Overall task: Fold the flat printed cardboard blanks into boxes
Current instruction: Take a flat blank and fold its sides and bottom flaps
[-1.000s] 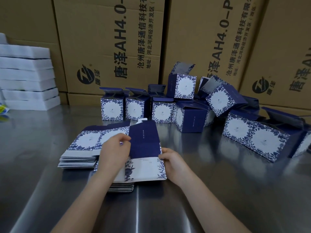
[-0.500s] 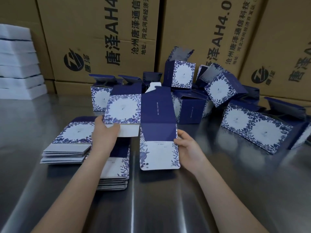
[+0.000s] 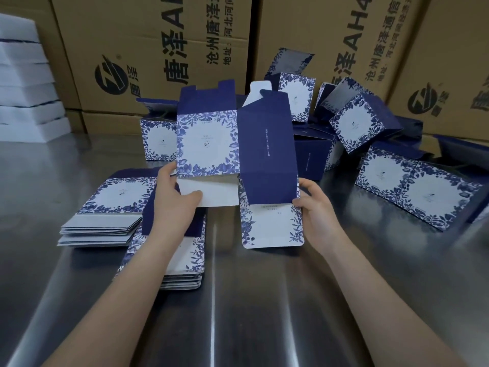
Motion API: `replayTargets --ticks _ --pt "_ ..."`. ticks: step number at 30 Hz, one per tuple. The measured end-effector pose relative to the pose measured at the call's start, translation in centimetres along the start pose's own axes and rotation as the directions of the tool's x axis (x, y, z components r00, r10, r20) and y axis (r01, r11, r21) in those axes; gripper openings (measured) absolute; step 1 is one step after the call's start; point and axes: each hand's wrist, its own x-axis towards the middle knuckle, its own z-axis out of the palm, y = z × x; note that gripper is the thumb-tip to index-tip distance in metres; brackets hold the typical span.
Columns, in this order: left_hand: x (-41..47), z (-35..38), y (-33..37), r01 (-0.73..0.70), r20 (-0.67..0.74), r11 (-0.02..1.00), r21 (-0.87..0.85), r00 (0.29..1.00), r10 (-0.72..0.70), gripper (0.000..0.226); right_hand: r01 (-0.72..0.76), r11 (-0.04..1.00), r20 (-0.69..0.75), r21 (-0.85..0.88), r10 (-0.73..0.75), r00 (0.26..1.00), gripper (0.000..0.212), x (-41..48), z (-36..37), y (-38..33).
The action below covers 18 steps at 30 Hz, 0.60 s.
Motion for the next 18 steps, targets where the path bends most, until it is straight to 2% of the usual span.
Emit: replayTargets --ticks 6,12,18 --pt "-0.3 0.4 -0.6 -0.073 -0.033 0.991 0.114 0.996 0.077 0.080 0.127 0.986 -0.060 -0.104 -0.134 0.989 0.028 -0.1 1.3 -0.3" --pt "-1.0 1.0 -0.6 -0.205 -0.094 0.956 0.209 0.969 0.229 0.082 0.230 0.948 -0.051 -0.220 -0.247 0.968 0.033 -0.6 2.9 -1.2" --pt "-1.8 2.0 -0.1 -0.377 -0.058 0.889 0.259 0.913 0.404 0.074 0.295 0.932 -0.029 -0.212 -0.308 0.951 0.031 -1.7 4.7 -1.6"
